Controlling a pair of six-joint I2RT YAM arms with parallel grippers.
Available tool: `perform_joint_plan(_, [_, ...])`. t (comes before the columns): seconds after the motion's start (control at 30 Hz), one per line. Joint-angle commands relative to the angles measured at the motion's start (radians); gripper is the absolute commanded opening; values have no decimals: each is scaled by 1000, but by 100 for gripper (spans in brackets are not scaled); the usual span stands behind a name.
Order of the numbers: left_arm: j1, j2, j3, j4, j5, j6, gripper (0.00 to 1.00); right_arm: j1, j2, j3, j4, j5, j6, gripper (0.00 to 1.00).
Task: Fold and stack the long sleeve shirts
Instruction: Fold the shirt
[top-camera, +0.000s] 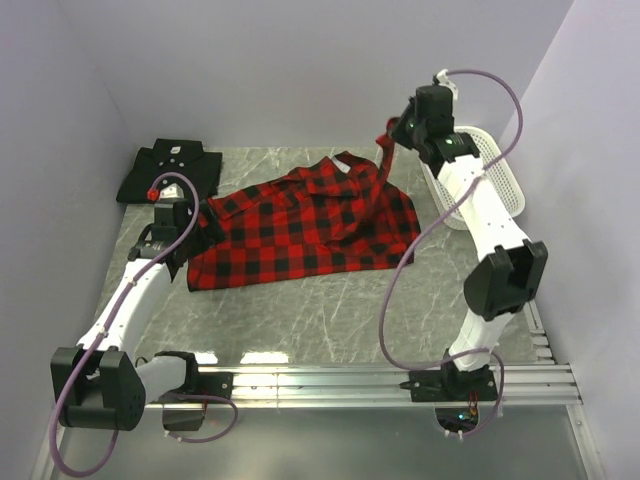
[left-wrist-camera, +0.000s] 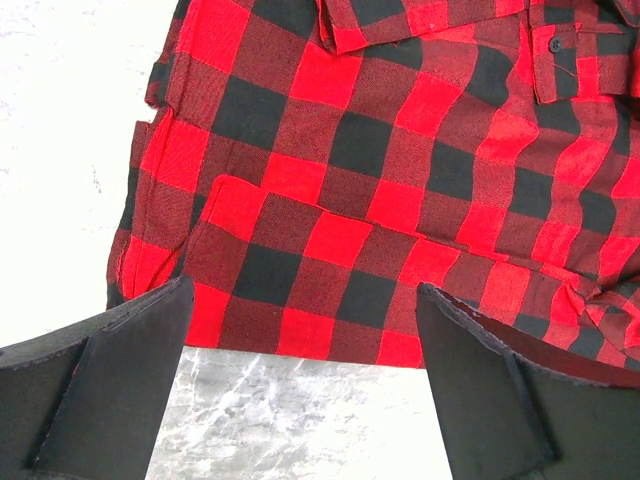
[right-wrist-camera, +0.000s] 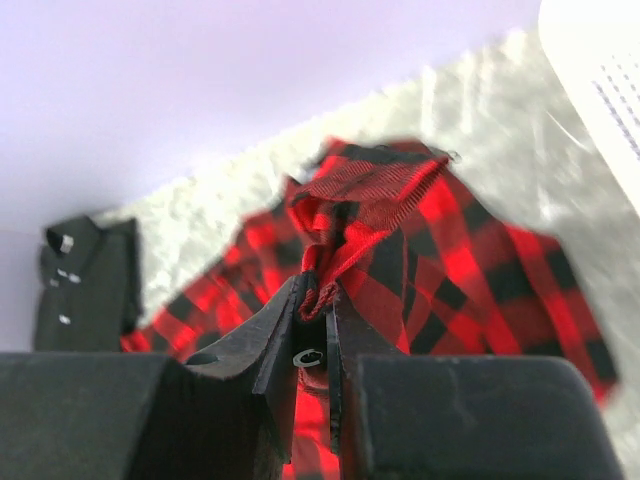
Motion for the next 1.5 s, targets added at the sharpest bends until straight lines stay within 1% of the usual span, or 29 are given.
perform_joint_plan(0.0, [1,0,-8,11,-14,6,99,26,51,123,102,-13,14,0])
perform_joint_plan(0.13, [1,4,-6,9,-17,6,99,36,106,164,164,-31,34,0])
perform_joint_plan(0.27, [1,6,-9,12,-8,6,99,58,141,190,234,-93,14,0])
perform_joint_plan(0.43, [1,9,-11,12,-6,6,99,95,196,241,265,-110,-31,0])
perform_joint_plan(0.5, [1,10,-9,14,-6,6,99,105,209,253,280,-145,-43,0])
perform_joint_plan(0.6, [1,9,-11,14,-4,8,99,121,235,281,295,-159,-68,0])
perform_joint_plan(0.7, [1,6,-12,15,-4,8,99,131,253,284,315,-171,-94,0])
perform_joint_plan(0.97, [1,7,-14,15,-3,8,99,150,293,286,320,-192,-138,0])
perform_joint_plan(1.17, [1,4,-15,14,-8,9,99,165,344,348,305,-219,-166,0])
perform_joint_plan(1.47, [1,4,-15,15,-9,9,99,178,382,367,352,-257,-180,0])
